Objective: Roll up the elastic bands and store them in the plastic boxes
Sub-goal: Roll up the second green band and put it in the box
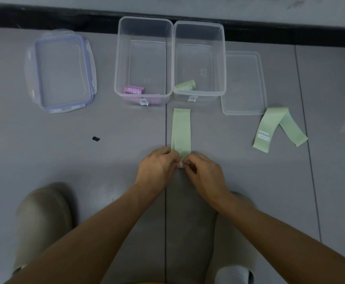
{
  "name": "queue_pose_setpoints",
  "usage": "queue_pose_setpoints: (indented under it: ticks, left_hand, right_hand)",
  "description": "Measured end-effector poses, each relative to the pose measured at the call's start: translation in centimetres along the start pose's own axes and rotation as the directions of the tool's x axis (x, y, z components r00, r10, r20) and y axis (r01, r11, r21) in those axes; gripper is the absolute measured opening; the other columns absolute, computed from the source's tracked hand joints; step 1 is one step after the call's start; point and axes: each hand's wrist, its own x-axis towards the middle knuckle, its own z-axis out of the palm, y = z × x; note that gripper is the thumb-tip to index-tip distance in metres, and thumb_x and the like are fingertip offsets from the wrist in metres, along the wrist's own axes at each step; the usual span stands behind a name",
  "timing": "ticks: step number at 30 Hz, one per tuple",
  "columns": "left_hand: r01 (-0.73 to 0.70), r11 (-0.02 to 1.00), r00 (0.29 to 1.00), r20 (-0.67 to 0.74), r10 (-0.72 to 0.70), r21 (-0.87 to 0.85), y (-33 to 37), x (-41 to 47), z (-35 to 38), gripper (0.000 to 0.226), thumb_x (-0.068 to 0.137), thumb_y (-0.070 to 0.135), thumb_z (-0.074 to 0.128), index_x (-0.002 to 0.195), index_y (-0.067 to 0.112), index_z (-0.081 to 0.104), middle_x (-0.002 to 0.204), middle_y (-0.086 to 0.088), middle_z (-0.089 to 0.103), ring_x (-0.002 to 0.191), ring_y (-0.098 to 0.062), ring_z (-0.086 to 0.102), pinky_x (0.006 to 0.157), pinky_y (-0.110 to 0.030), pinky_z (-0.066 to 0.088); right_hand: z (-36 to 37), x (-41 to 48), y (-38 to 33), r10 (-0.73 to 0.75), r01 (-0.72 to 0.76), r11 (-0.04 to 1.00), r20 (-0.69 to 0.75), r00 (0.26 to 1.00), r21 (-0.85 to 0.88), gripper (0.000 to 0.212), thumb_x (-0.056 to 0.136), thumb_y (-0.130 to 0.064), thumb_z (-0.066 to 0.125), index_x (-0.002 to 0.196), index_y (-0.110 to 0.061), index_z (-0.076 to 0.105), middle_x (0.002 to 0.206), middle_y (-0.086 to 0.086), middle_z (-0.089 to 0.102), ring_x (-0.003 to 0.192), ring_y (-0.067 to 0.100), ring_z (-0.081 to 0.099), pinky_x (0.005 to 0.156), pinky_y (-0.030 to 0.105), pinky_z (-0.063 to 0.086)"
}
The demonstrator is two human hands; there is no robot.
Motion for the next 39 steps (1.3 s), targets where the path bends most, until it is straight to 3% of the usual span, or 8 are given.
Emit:
queue_pose_setpoints:
  ticks: [4,8,12,16,21,25,30,39]
  left_hand:
    - [0.073,0.997,0.996,0.062,-0.071,-0.027,0.3,0.9,-0.3,0.01,0.089,0.03,0.059,0.091,0.024,0.066,0.098,0.001,0.058,0.09,-0.022,0.057,0.072,-0.033,0.046]
    - [0.042,0.999,0.997,0.062,-0.042,0.004,0.3,1.7,-0.5,0.015,0.092,0.03,0.059,0.095,0.019,0.069,0.102,-0.002,0.057,0.093,-0.024,0.056,0.075,-0.031,0.042]
    - [-0.033,0.999,0.999,0.034,0.032,0.036,-0.2,1.2,-0.5,0.025,0.091,0.038,0.054,0.098,0.021,0.071,0.096,-0.001,0.061,0.086,-0.025,0.061,0.071,-0.036,0.052]
    - [-0.071,0.996,0.997,0.019,0.071,0.044,-0.3,1.1,-0.9,0.038,0.086,0.047,0.04,0.099,0.024,0.067,0.095,0.0,0.064,0.083,-0.025,0.061,0.064,-0.034,0.051]
    - [-0.022,0.998,1.0,0.018,0.021,0.056,-0.1,2.1,-1.4,0.018,0.088,0.026,0.062,0.103,0.021,0.069,0.104,-0.001,0.06,0.096,-0.027,0.056,0.074,-0.038,0.05]
    - [-0.021,0.997,0.998,0.064,0.016,0.076,0.0,2.9,-1.6,0.019,0.091,0.03,0.058,0.104,0.024,0.07,0.103,0.001,0.059,0.099,-0.025,0.056,0.078,-0.036,0.048]
    - [0.027,0.998,0.997,0.068,-0.031,0.053,0.3,3.3,-1.7,0.019,0.093,0.033,0.055,0.105,0.025,0.067,0.103,0.001,0.06,0.097,-0.026,0.058,0.08,-0.037,0.049]
    - [-0.028,0.996,1.0,0.009,0.027,0.089,0.2,2.9,-1.2,0.025,0.088,0.038,0.061,0.107,0.022,0.065,0.107,-0.001,0.057,0.096,-0.027,0.055,0.071,-0.038,0.049]
  right_hand:
    - [0.1,0.0,0.4,-0.029,0.031,0.998,0.03,0.999,-0.063,0.02,0.086,-0.037,0.068,0.102,-0.027,0.06,0.102,-0.006,0.061,0.087,0.016,0.061,0.065,0.036,0.052]
    - [0.2,0.5,0.5,-0.016,0.017,0.998,0.021,1.0,-0.055,0.013,0.091,-0.033,0.062,0.101,-0.026,0.06,0.099,-0.006,0.061,0.087,0.019,0.061,0.067,0.04,0.052]
    - [-0.1,0.9,0.3,0.072,-0.073,0.997,0.034,0.997,0.022,0.009,0.091,-0.033,0.062,0.098,-0.027,0.062,0.094,-0.009,0.063,0.086,0.016,0.06,0.073,0.037,0.051]
    - [-0.5,1.8,0.3,0.193,-0.197,0.972,0.044,0.98,0.129,0.01,0.091,-0.033,0.064,0.098,-0.028,0.068,0.09,-0.015,0.064,0.084,0.008,0.057,0.077,0.029,0.047]
    - [-0.3,1.9,0.0,0.259,-0.256,0.946,0.009,0.966,0.2,0.008,0.092,-0.031,0.063,0.099,-0.029,0.066,0.083,-0.013,0.064,0.077,0.009,0.058,0.072,0.027,0.045]
    - [-0.5,2.1,-0.4,0.2,-0.194,0.968,-0.024,0.979,0.16,0.008,0.093,-0.023,0.06,0.097,-0.027,0.066,0.086,-0.014,0.061,0.079,0.008,0.056,0.071,0.029,0.044]
    - [-0.9,2.1,0.0,0.089,-0.088,0.996,0.041,0.995,-0.036,0.019,0.088,-0.034,0.065,0.106,-0.029,0.063,0.102,-0.007,0.062,0.09,0.017,0.062,0.075,0.036,0.051]
    - [-1.3,3.4,0.6,0.133,-0.134,0.991,0.061,0.989,0.017,0.021,0.092,-0.032,0.061,0.112,-0.029,0.068,0.107,-0.006,0.064,0.098,0.015,0.062,0.086,0.036,0.05]
